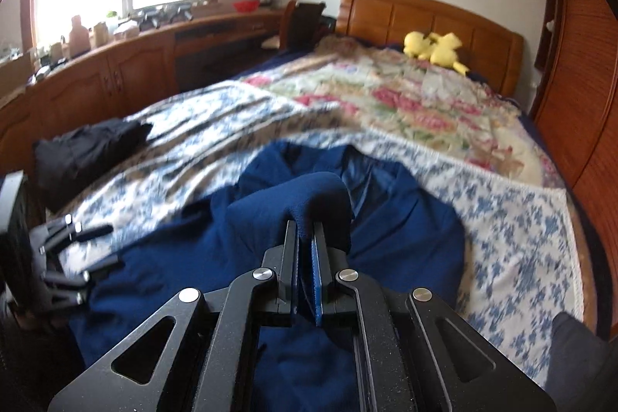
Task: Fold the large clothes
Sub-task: 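Grasp the other sleeve with the right tool and fold it across the jacket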
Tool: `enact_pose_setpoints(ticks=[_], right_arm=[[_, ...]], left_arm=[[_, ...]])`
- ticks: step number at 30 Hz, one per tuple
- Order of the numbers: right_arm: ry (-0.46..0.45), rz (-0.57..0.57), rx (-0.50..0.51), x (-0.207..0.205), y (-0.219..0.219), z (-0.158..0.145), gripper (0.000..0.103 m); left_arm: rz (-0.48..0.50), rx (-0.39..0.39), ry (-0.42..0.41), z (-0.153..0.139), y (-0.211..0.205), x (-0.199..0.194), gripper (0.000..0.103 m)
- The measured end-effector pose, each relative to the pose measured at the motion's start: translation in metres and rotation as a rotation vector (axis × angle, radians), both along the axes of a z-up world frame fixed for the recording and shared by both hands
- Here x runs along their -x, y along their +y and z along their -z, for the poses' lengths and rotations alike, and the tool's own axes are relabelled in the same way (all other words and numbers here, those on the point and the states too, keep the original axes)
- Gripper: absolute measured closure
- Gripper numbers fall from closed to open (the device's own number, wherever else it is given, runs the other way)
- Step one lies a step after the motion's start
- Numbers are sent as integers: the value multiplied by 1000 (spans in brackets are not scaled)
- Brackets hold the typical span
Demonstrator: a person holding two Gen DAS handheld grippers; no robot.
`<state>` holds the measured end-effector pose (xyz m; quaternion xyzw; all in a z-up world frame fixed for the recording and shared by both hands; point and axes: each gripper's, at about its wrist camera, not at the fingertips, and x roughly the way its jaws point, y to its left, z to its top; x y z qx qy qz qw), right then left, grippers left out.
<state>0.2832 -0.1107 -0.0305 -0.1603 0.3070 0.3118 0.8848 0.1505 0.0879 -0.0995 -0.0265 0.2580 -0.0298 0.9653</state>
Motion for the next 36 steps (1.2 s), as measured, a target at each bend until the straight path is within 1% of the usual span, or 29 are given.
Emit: enact_pose_setpoints(ticks=[2,8,11,13,15,17,20,23,26,29,36], right_arm=[[22,-7,9,6,0,8,100],[59,-28,-1,27,1,17,99],[80,-35,-14,38,0,21,95],[95,-38,-20,45,-1,25,85],[96,-39,-27,52,-4,28,66],[91,-36,-36,59,-9,29,57],[92,-22,-30,62,-14,34,57],[105,0,-7,58,-18,46,57],[121,27,-9,50,-21,61,57],[155,54,-15,36,-20,81,57],[267,91,-12,9,-4,130,57]], left_arm=[[-3,-1,3,1,0,0,53],[-4,-2,2,1,1,0,53],[-4,0,1,1,1,1,53],[-5,0,0,1,1,2,53],[-6,1,2,1,2,2,53],[-7,2,2,1,2,2,53],[-5,4,-1,1,2,2,53],[-5,7,0,1,3,2,53],[-4,6,2,1,2,2,53],[-3,3,7,2,2,1,53],[-6,7,11,4,4,2,53]])
